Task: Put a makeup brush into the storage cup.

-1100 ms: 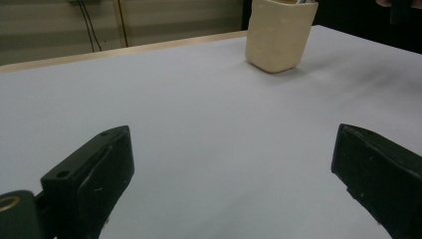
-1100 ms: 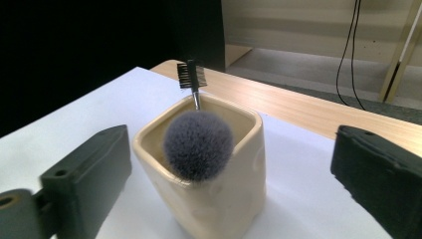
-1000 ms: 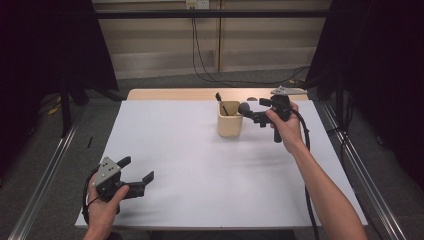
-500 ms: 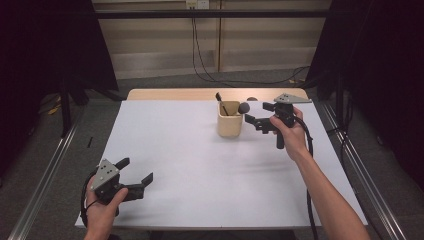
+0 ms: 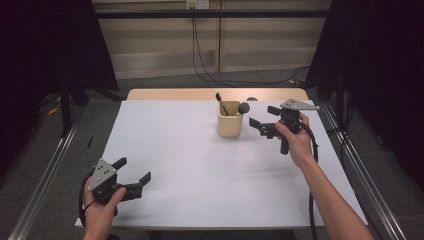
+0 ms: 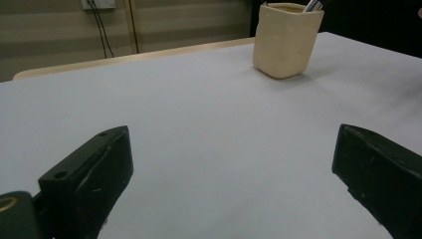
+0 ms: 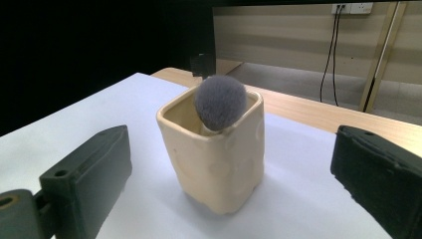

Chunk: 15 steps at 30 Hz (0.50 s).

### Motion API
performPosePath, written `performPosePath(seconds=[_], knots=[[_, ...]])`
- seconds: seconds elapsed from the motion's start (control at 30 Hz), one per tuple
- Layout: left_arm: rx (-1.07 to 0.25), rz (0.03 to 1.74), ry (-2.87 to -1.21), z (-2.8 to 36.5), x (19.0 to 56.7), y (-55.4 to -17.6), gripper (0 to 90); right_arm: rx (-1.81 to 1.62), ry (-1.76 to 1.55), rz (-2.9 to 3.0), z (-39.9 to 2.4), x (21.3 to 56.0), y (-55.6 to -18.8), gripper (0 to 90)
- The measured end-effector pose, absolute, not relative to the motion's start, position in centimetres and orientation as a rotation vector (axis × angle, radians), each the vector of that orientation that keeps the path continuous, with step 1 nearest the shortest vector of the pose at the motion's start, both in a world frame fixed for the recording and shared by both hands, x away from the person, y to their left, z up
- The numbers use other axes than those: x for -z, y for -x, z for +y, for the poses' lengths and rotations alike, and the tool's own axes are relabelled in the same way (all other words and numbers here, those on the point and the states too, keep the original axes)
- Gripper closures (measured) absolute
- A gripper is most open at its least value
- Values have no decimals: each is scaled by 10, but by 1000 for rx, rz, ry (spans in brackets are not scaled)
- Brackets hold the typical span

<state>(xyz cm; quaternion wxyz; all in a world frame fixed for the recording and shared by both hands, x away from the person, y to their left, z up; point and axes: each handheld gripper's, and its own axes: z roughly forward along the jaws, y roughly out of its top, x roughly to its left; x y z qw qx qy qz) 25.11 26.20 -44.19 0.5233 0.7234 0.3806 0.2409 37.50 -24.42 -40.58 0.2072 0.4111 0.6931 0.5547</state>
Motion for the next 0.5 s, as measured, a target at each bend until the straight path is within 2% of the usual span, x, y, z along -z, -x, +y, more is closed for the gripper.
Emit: performPosePath(seconds=[0.5], knots=[[-578,907,-1729,263,441,-249,28,-1549,-1144,1942,-251,409,-349,23]])
